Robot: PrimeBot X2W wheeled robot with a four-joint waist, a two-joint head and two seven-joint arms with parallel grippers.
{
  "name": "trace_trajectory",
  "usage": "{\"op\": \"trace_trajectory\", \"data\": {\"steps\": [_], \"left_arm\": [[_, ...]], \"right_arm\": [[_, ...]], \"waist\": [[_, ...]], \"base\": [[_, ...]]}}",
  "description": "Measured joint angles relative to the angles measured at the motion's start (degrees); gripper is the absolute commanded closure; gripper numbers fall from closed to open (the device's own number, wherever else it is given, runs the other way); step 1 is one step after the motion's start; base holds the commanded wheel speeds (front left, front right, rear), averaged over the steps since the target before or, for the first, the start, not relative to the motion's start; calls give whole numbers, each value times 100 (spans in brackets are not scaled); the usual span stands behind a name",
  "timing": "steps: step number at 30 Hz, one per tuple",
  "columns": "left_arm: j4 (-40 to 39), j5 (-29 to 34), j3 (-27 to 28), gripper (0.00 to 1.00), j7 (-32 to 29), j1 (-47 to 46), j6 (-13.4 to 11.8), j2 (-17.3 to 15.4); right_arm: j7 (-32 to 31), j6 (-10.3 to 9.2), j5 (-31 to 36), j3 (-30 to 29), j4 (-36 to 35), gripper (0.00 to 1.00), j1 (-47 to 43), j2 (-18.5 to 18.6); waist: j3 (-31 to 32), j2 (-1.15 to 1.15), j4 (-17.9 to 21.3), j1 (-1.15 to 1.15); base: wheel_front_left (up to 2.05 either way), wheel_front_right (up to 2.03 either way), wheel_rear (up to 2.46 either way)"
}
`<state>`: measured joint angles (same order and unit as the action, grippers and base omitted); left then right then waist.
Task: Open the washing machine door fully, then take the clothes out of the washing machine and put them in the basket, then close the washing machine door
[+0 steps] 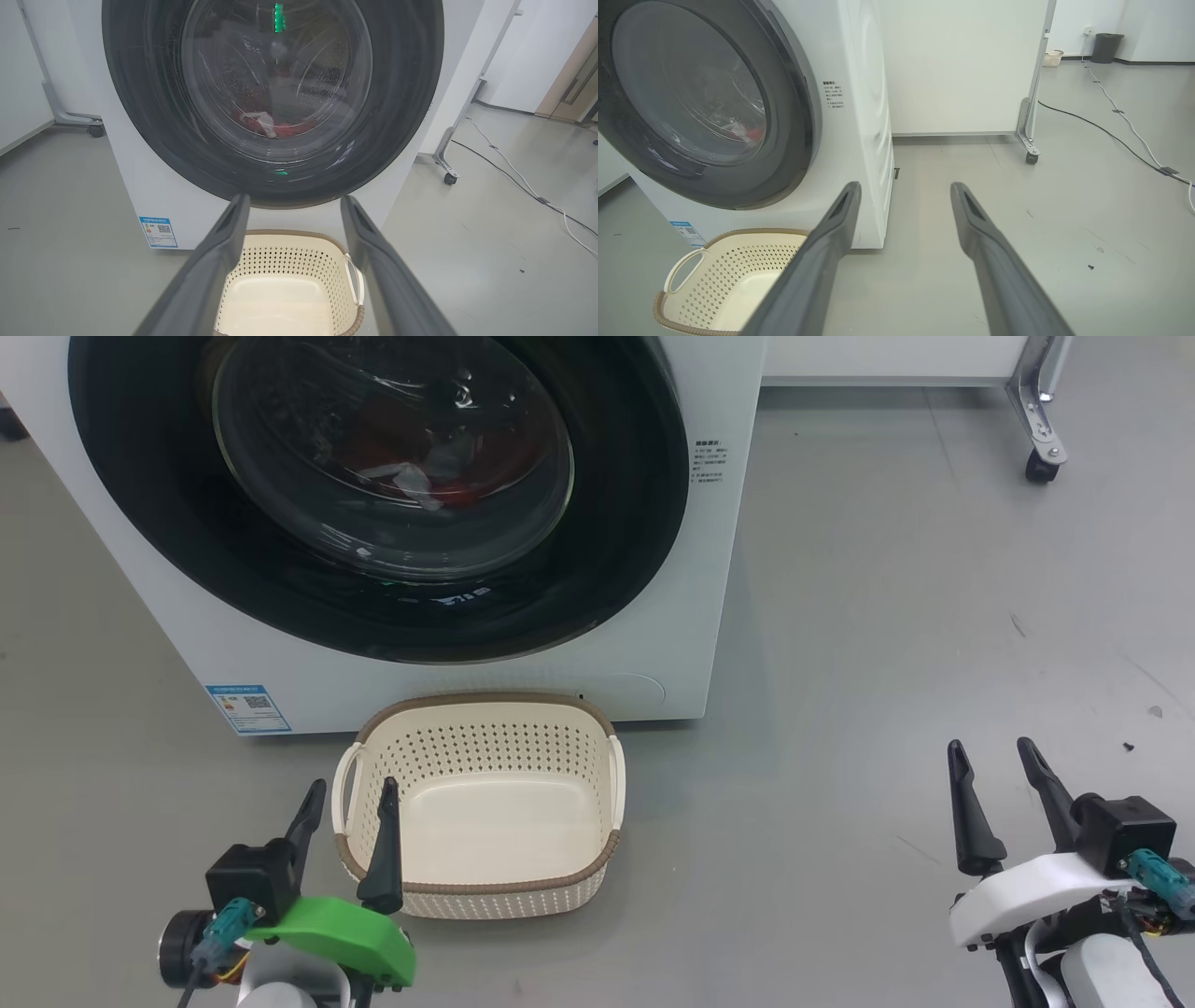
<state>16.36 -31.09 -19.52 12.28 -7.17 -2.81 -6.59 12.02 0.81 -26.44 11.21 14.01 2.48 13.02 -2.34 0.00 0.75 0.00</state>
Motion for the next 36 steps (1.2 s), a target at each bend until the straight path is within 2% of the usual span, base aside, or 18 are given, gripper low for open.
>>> {"op": "trace_trajectory", "data": {"steps": [12,36], "left_arm": [[112,708,-107,0,201,-5,-146,47],[205,756,81,0,201,-5,-151,189]], "right_arm": [[199,-154,679,-35,24,0,-1,-48],[200,-92,845,-283,65,0,-38,-222]], "waist": [[13,0,11,0],[56,0,8,0]], "base": [[0,0,0],[0,0,0]]}}
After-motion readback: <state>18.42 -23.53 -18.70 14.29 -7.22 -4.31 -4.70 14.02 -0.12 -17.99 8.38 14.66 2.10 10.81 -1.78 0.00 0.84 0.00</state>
